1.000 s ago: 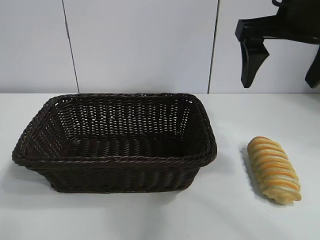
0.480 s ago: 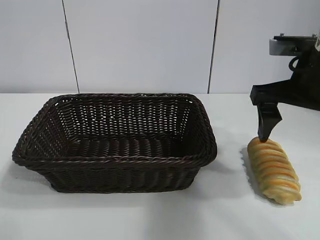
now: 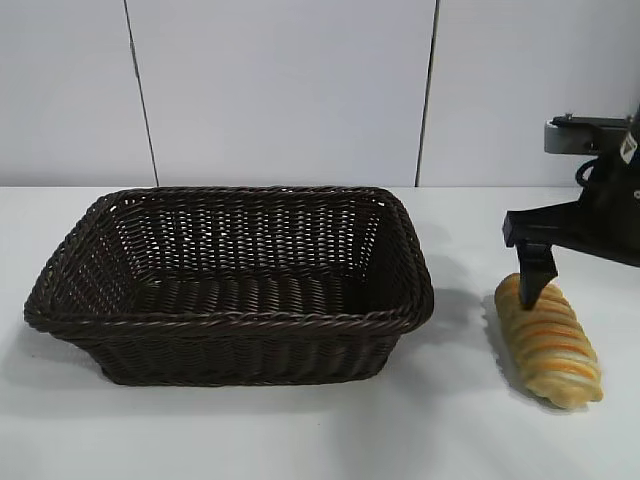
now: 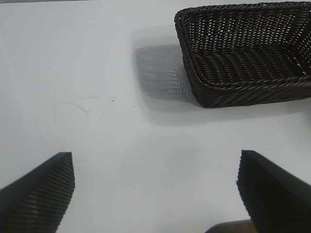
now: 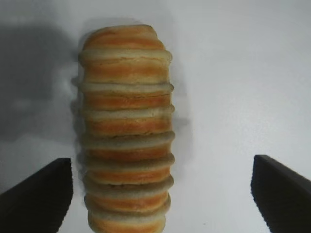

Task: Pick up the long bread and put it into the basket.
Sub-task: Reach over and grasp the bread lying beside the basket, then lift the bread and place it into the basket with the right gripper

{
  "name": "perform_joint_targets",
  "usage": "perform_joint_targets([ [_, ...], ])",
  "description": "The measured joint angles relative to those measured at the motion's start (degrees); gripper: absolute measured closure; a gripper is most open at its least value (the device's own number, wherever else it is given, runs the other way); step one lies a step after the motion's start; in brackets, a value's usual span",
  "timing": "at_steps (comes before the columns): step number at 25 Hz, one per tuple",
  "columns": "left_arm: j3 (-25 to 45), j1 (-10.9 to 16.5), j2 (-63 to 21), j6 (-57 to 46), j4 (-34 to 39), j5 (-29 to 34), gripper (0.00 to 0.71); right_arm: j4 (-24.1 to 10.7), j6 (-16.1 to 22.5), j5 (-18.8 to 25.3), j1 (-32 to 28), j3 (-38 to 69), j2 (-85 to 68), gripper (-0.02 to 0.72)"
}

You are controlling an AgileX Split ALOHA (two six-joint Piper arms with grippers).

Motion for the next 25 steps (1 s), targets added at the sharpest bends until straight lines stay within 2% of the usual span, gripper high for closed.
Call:
perform_joint_targets([
  [2,0.0,0.0,0.0,0.0,0.0,0.0,0.056,0.1,0.3,-0.8,0.0,0.0,0.0,0.267],
  [4,0.0,0.0,0.0,0.0,0.0,0.0,0.056,0.1,0.7,-1.2,0.0,0.0,0.0,0.423],
  [5,0.0,0.0,0.0,0.0,0.0,0.0,0.056,0.1,0.9,-1.2,-0.1,0.0,0.0,0.469],
  [11,0.0,0.0,0.0,0.0,0.0,0.0,0.056,-0.5,1.5,-1.2,-0.1,0.0,0.0,0.624],
  [14,0.0,0.0,0.0,0.0,0.0,0.0,0.056,-0.6,1.5,-1.2,-0.1,0.0,0.0,0.657],
  [21,0.0,0.0,0.0,0.0,0.0,0.0,0.056,-0.5,1.6,0.5,-0.1,-0.2,-6.6,0.666],
  [25,0.0,0.0,0.0,0.0,0.1,0.0,0.056,-0.4,0.4,6.7,-0.1,-4.4,-12.0,0.669],
])
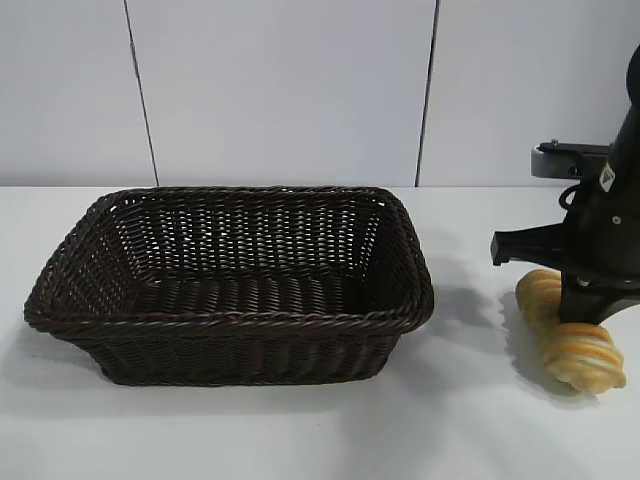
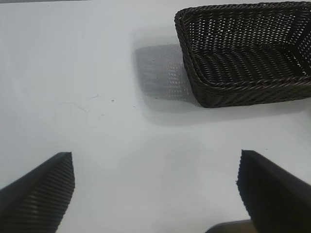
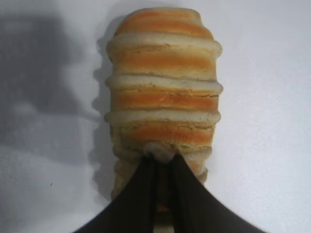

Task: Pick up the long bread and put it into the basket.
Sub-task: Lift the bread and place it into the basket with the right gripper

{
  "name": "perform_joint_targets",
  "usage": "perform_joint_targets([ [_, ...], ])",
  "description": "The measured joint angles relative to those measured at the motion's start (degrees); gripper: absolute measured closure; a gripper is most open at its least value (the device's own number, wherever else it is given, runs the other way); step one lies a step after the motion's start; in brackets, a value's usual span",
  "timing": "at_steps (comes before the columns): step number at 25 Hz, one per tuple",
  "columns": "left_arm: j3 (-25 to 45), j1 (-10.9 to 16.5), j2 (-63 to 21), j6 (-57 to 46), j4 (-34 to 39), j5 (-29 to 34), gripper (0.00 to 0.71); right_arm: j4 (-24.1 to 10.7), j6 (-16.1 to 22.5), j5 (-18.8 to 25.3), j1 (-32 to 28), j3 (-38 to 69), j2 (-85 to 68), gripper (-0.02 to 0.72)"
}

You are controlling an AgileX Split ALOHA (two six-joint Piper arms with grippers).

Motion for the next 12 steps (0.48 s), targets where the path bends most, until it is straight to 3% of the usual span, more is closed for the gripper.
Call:
perform_joint_targets([
  [3,0.0,0.0,0.0,0.0,0.0,0.0,0.056,1.9,-4.4,5.0,0.0,-5.4,-1.9,0.669],
  [6,0.0,0.0,0.0,0.0,0.0,0.0,0.056,6.2,-10.6,8.5,0.0,-10.5,-1.9,0.671],
  [12,0.0,0.0,0.0,0.0,0.0,0.0,0.056,16.8,-23.6,10.1,0.0,-15.0,-0.2,0.671],
])
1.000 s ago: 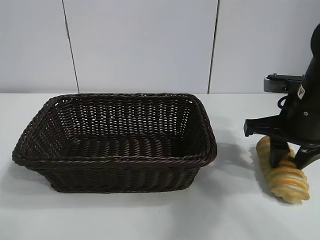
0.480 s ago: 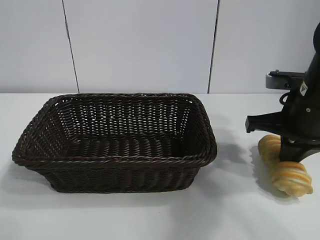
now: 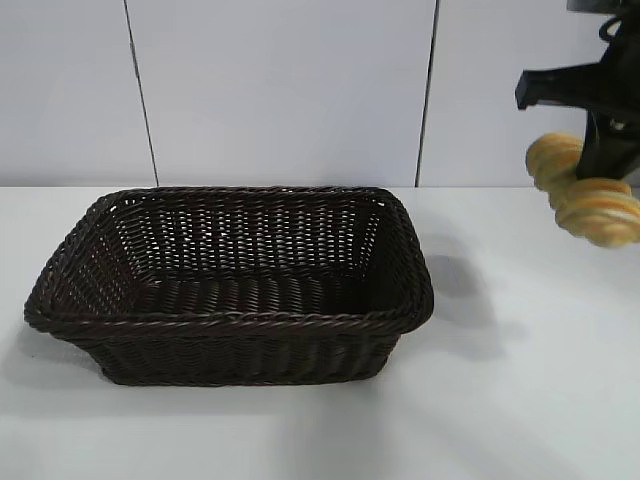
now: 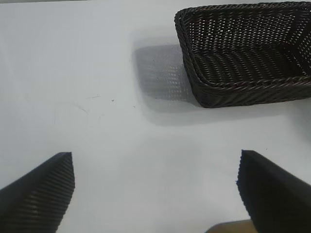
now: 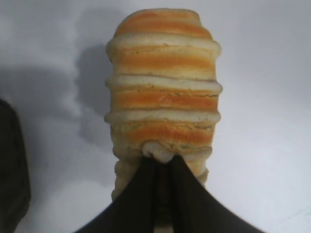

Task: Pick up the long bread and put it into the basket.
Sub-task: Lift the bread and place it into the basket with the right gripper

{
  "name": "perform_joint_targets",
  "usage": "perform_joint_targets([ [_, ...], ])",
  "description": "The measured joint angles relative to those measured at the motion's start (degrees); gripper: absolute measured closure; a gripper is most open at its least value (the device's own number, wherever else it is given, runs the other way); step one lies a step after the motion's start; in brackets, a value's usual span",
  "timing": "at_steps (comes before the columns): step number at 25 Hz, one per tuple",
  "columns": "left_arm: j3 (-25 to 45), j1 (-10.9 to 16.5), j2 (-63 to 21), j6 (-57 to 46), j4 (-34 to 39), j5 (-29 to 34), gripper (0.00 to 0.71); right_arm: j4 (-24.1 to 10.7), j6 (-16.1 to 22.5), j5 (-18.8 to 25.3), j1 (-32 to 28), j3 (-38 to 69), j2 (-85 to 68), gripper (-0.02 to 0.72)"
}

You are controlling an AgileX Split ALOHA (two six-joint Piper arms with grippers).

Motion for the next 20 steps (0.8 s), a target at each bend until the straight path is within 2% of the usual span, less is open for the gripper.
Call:
perform_joint_targets([
  [4,0.0,0.0,0.0,0.0,0.0,0.0,0.056,5.4,-7.9,0.0,0.0,-0.5,1.2,0.671],
  [6,0.0,0.0,0.0,0.0,0.0,0.0,0.056,6.8,-10.4,-0.1,0.2,-0.5,1.8,0.671],
  [11,0.0,0.0,0.0,0.0,-0.1,0.0,0.056,7.0,-14.8,-0.4,4.5,-3.4,3.6,0.672],
  [16,0.0,0.0,0.0,0.0,-0.1,0.0,0.056,6.5,-18.9,0.0,12.7,-11.1,8.8,0.672],
  [18,0.0,0.0,0.0,0.0,-0.1,0.0,0.056,5.5,-22.2,0.4,15.3,-14.0,11.4,0.672],
  [20,0.0,0.0,0.0,0.0,-0.1,0.0,0.056,5.2,-27.4,1.2,17.7,-16.8,13.8,0.672],
])
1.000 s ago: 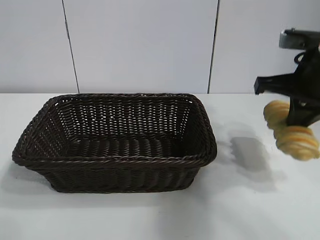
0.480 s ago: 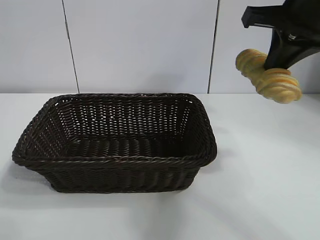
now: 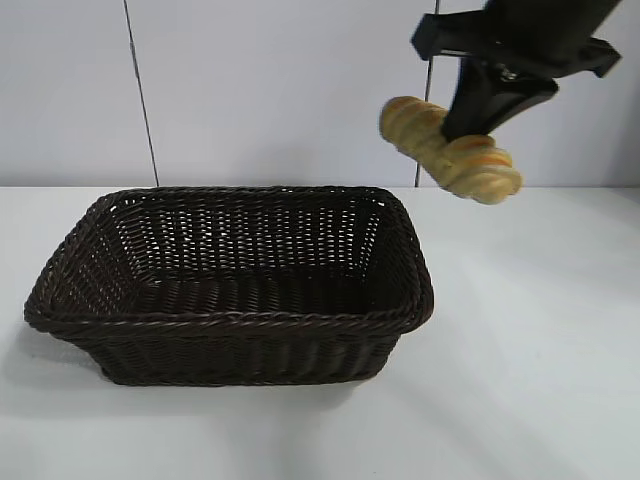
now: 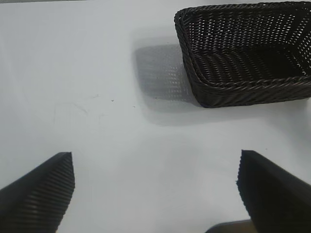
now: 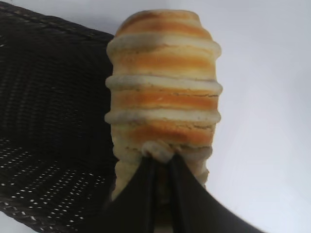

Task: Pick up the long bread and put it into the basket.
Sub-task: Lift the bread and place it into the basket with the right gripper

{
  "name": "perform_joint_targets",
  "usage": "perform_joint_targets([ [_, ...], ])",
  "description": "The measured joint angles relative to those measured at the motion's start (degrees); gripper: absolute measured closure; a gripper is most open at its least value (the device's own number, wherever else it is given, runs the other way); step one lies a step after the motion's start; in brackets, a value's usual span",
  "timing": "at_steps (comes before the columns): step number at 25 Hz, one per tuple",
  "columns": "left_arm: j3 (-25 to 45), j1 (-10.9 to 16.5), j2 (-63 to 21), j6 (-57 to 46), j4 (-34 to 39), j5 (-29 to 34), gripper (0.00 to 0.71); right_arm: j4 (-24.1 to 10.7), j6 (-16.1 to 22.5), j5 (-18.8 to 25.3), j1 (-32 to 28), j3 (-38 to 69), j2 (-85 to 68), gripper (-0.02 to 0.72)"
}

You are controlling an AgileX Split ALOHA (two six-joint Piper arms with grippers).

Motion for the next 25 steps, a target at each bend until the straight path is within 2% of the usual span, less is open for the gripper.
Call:
perform_joint_targets([
  [3,0.0,0.0,0.0,0.0,0.0,0.0,0.056,0.0,-9.8,0.1,2.5,-2.7,3.5,0.672],
  [5,0.0,0.0,0.0,0.0,0.0,0.0,0.056,-0.1,-15.0,0.0,3.3,-3.8,6.0,0.672],
  [7,0.0,0.0,0.0,0.0,0.0,0.0,0.056,-0.1,-18.7,-0.3,3.6,-4.2,8.2,0.672],
  [9,0.0,0.0,0.0,0.0,0.0,0.0,0.056,0.3,-20.8,-1.4,3.6,-4.2,10.0,0.672],
  [14,0.0,0.0,0.0,0.0,0.0,0.0,0.056,0.8,-23.7,-2.4,3.6,-4.2,12.9,0.672],
  [21,0.0,0.0,0.0,0.0,0.1,0.0,0.056,0.9,-24.1,-2.7,3.6,-4.2,15.1,0.668],
  [23,0.0,0.0,0.0,0.0,0.1,0.0,0.056,1.0,-24.1,-2.1,3.6,-4.2,15.1,0.614],
  [25,0.0,0.0,0.0,0.0,0.1,0.0,0.056,1.2,-24.1,-1.3,3.6,-4.4,15.1,0.470],
])
